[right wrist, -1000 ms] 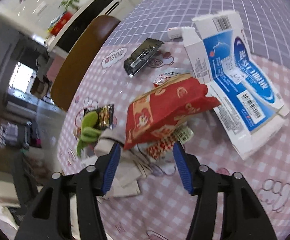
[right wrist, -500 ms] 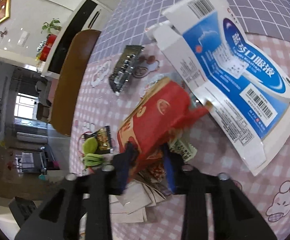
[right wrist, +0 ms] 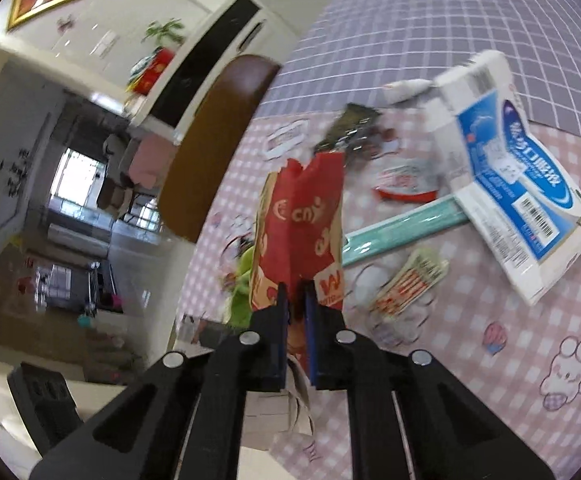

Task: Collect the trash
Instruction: 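Grasp the red paper snack bag with the right tool while the left tool grasps a dark wrapper, then carry both held items over the blue bucket and open the left tool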

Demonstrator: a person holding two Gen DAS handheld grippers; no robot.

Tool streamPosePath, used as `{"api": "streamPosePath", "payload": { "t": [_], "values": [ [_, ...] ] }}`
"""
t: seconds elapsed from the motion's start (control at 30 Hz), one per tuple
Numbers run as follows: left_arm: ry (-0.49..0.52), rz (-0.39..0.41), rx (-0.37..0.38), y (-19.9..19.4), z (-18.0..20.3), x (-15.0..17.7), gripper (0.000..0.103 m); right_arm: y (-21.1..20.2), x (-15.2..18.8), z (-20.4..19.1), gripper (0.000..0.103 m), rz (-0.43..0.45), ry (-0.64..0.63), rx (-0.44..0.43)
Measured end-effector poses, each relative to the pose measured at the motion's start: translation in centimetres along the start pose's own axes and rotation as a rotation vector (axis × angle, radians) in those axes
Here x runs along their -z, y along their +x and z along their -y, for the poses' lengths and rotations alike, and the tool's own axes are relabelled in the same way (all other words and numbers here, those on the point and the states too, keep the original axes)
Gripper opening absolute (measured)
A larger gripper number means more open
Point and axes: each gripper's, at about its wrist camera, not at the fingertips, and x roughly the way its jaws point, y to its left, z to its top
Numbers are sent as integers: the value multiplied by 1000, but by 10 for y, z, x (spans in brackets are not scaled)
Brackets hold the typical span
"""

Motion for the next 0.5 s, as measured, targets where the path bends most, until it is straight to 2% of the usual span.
{"api": "streamPosePath", "payload": {
  "t": [0.27, 0.5],
  "values": [
    [-31, 63, 4, -61, -46, 4, 3, 11, 44, -67, 8, -56, -84, -54],
    [-119, 95, -63, -115, -132, 22, 3, 47, 101, -141, 8, -155, -195, -112]
  ]
}}
